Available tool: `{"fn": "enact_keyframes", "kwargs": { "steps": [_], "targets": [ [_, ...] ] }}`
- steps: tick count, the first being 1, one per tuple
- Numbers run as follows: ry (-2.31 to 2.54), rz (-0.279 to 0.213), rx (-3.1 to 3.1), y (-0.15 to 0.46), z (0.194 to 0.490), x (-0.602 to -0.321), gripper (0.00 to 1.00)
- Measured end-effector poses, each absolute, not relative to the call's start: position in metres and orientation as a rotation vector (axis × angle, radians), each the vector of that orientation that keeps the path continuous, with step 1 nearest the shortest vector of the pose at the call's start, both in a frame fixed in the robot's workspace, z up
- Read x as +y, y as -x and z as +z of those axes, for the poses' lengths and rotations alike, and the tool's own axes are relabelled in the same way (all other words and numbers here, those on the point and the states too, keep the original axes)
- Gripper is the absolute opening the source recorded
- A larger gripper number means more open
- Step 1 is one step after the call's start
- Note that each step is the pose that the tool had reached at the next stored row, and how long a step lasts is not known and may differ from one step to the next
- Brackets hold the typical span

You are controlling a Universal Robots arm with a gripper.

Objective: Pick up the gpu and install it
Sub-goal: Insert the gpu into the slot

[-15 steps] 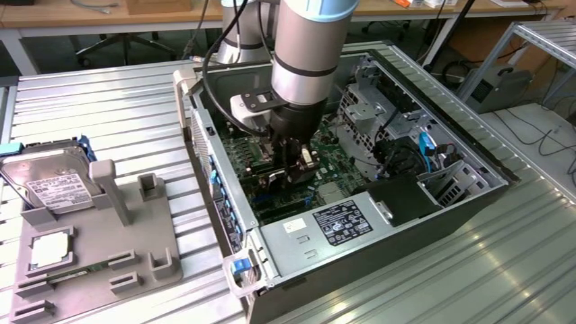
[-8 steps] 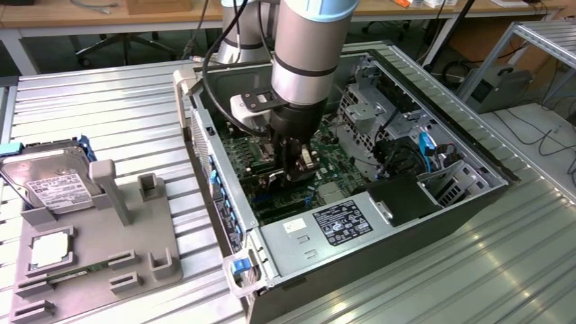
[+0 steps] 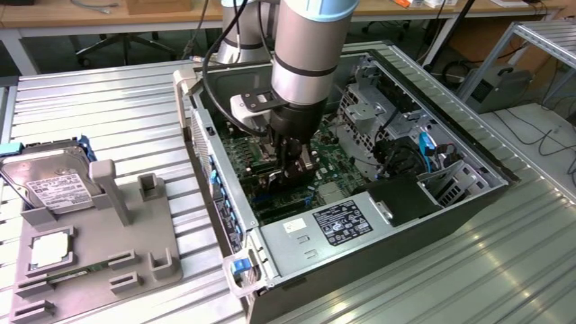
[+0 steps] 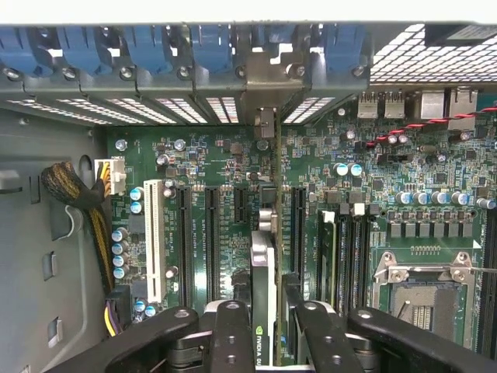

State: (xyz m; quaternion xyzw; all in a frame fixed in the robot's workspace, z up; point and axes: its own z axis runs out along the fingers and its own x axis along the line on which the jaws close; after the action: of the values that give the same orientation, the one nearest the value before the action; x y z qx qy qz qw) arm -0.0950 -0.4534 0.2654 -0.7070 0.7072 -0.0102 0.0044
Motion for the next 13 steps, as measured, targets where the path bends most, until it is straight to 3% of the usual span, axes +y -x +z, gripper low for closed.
{"fn": "enact_keyframes", "kwargs": {
  "steps": [13],
  "targets": [
    [2.215, -0.032, 2.216, 0.0977, 0.2635, -0.4534, 0.27]
  ]
}}
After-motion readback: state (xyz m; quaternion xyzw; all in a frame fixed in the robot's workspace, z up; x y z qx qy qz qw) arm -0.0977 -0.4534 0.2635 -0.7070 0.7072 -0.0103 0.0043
